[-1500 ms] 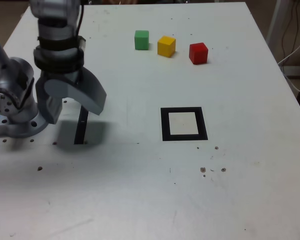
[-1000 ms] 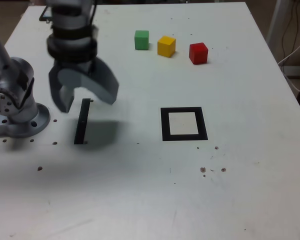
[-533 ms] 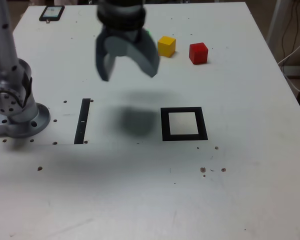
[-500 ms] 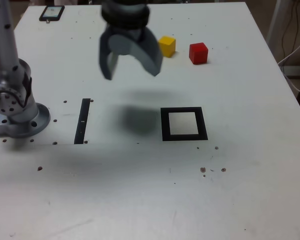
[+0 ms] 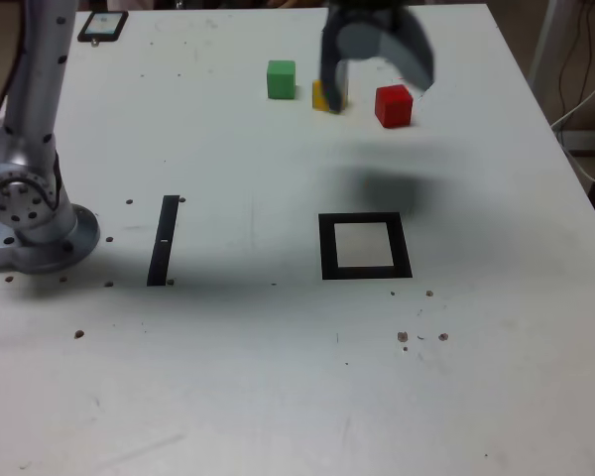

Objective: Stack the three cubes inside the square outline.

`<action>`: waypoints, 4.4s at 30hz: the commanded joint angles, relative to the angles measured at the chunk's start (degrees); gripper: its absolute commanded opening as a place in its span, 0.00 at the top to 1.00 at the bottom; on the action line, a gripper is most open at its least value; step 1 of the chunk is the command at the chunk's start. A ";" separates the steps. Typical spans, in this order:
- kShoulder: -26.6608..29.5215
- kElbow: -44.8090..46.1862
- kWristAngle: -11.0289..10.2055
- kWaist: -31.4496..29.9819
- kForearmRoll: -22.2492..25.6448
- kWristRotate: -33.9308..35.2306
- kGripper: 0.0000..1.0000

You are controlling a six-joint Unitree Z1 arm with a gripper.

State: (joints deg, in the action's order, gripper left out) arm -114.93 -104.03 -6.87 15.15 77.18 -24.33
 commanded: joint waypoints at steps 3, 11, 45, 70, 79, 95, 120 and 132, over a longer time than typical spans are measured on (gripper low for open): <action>-2.40 -3.32 -0.85 3.47 0.70 -0.28 0.04; -8.31 -8.95 -1.44 8.91 3.12 -0.83 0.05; -23.74 -18.98 -0.08 11.57 3.05 -2.44 0.20; -25.73 -21.88 1.41 11.64 2.37 -4.82 0.51; -24.18 -20.74 0.98 11.88 0.61 -5.20 0.61; -9.16 -7.81 0.81 8.69 -0.70 -5.06 0.62; 2.08 21.53 4.53 -18.41 -13.79 20.61 0.62; -1.05 21.87 4.57 -18.75 -15.38 21.67 0.62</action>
State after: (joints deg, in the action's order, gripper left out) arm -115.56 -82.06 -2.37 -3.52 61.96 -2.75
